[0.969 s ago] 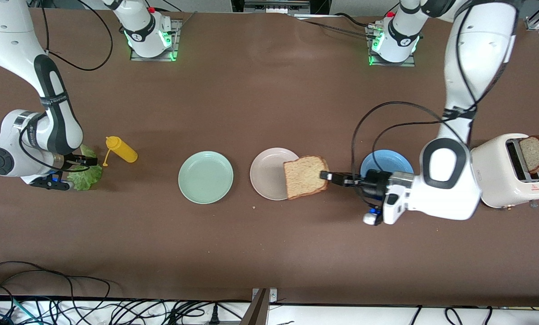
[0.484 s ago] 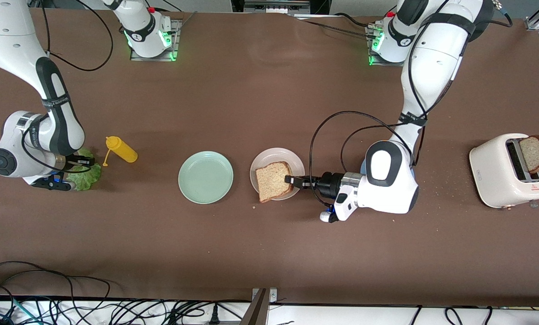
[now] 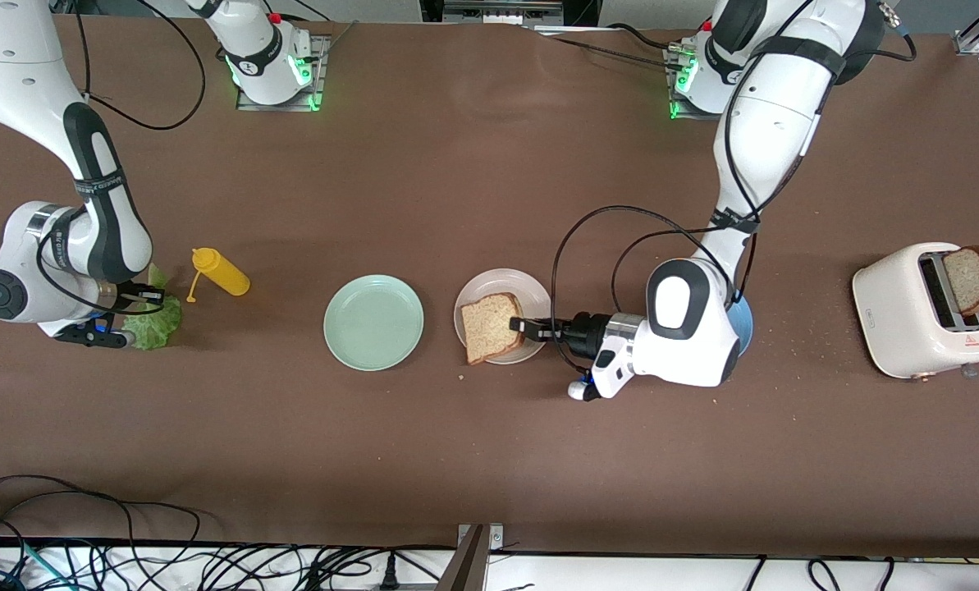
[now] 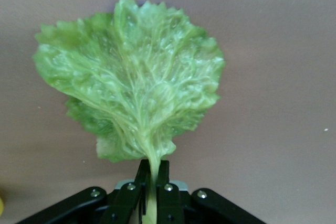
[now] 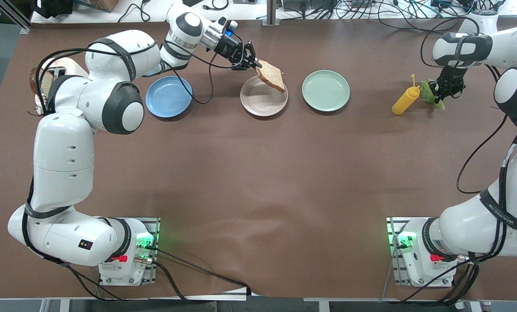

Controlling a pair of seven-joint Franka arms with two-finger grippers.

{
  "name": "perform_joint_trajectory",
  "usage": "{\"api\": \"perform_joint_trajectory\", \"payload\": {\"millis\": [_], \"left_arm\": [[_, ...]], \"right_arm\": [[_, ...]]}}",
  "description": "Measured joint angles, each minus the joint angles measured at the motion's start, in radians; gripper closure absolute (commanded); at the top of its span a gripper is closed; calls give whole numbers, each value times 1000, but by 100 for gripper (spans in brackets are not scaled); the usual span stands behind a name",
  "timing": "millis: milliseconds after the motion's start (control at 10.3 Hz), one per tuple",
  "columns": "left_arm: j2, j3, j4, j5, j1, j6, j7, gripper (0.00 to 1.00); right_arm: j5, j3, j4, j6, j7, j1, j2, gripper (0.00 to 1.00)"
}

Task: Make sandwich on beige plate with both arms
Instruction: 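Release the bread on the beige plate while the right gripper lifts lettuce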

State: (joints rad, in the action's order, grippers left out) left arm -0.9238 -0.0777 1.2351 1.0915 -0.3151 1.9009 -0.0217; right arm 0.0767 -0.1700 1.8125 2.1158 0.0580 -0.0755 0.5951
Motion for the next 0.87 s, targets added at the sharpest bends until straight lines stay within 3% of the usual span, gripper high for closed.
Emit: {"api": "perform_joint_trajectory", "payload": {"millis": [387, 678, 775, 872], "left_arm": [[-5, 10, 30, -4, -5, 2, -6, 100], [-6, 12, 42, -8, -5, 2, -7, 100], [-6, 13, 46, -8, -5, 2, -7, 94], [-6, 13, 48, -12, -5, 2, -7, 44]], "right_arm": [[0, 3, -56, -84, 50, 1, -133, 100], [-3, 21, -195, -256, 57, 11, -168, 100], [-4, 38, -242, -301, 57, 14, -168, 100], [-5, 58, -283, -337, 57, 17, -169, 100]]}}
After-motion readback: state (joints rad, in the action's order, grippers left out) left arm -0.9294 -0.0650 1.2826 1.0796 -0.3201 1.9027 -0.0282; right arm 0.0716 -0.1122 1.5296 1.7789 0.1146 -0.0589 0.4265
